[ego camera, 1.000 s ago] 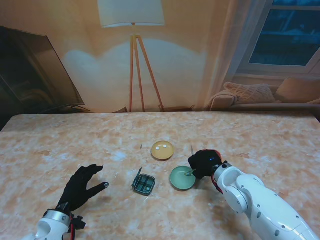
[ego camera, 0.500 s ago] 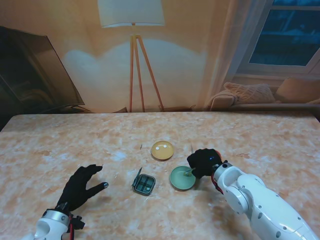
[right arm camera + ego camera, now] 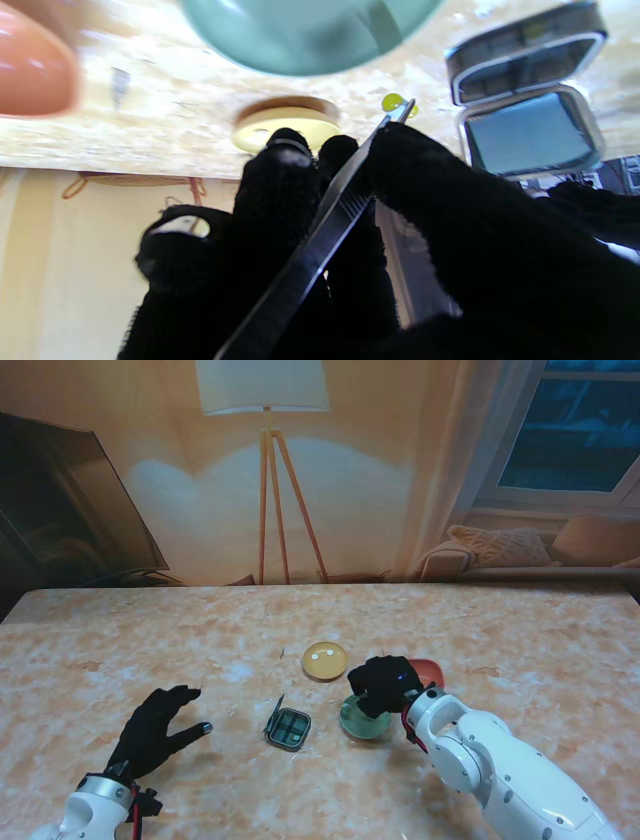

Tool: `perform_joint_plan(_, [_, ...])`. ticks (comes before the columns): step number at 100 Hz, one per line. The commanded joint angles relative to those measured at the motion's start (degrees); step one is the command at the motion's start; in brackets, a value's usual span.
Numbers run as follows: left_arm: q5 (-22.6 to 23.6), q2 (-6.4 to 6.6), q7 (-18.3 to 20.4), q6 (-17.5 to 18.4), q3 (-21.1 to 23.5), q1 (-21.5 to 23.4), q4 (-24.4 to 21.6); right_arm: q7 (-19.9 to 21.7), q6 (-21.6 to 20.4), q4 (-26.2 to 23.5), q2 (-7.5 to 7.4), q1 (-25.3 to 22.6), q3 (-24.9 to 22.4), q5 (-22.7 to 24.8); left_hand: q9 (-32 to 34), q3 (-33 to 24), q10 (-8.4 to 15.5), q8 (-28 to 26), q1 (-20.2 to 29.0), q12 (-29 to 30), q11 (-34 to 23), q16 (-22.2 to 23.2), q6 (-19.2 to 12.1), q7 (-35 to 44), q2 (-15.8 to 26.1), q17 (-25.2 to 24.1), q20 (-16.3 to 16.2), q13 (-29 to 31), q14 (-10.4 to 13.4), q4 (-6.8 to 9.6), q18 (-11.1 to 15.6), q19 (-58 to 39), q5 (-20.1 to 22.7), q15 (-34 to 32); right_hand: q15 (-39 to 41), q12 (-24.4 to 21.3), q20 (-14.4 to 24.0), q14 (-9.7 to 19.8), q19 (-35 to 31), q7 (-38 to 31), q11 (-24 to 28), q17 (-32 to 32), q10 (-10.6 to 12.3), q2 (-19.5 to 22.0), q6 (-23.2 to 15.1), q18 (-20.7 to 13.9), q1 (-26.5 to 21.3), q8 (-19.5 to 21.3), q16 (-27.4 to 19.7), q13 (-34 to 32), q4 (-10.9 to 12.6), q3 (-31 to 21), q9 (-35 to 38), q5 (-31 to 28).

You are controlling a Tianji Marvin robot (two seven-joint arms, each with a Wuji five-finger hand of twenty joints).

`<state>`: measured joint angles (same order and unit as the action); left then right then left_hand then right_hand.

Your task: Refill the pill box with tweezers

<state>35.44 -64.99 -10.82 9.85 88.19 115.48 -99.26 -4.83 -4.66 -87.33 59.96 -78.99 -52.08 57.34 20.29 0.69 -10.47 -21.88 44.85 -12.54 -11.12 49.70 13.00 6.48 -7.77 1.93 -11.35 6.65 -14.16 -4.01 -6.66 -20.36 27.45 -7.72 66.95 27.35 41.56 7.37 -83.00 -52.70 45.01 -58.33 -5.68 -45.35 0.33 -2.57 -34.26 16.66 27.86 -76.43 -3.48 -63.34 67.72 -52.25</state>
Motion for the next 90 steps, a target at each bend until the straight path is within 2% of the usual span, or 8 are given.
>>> perform_joint_plan(1, [0.0, 0.12, 1.2, -0.3, 0.3, 0.7, -0.9, 0.2, 0.0, -1.2, 1.35, 0.1, 1.2, -0.3, 1.0, 1.0, 1.4, 0.7, -0.9, 0.6, 0.5, -1.0, -1.1, 0.0, 1.5, -0.2, 0.1, 0.0, 1.4, 1.15, 3.4, 0.8, 0.4, 0.4, 1.2, -0.7, -0.7, 1.8, -3.0, -5.6, 3.9, -2.1, -5.4, 0.9, -4.7, -6.3, -3.6, 1.0, -0.8, 0.4, 2.6, -3.6, 3.6, -2.8])
perform_joint_plan(46, [0.5, 0.19, 1.7, -1.3, 0.9, 1.6, -2.3, -4.7, 1.4, 0.8, 3.42, 2.1, 8.6, -5.9, 1.0, 0.9, 1.4, 0.7, -1.0, 0.6, 0.7, -1.5, -1.1, -0.1, 1.6, 0.1, 0.2, -0.1, 1.5, 1.16, 3.4, 1.1, 0.3, 0.3, -0.1, -0.2, -0.9, 0.8, -2.5, -5.1, 3.1, -0.6, -5.6, 3.1, -4.7, -5.0, -4.6, 1.3, -1.6, 0.4, 2.1, -1.4, 2.6, -2.1])
perform_joint_plan(90, [0.3, 0.05, 1.2, -1.8, 0.8, 2.0, -2.4, -5.9, 2.2, 4.5, 4.71, 3.0, 12.3, -10.8, 1.0, 0.8, 1.5, 0.7, -0.7, 0.6, 0.6, -1.4, -1.1, 0.0, 1.9, 0.1, 0.2, -0.2, 1.5, 1.18, 3.6, 1.1, 0.5, 0.1, -1.9, 0.0, -0.7, -0.8, -1.9, -4.2, 1.6, 2.5, -5.3, 6.0, -4.4, -3.6, -5.5, 1.4, -2.1, 1.8, 1.2, 1.7, 0.8, -1.0])
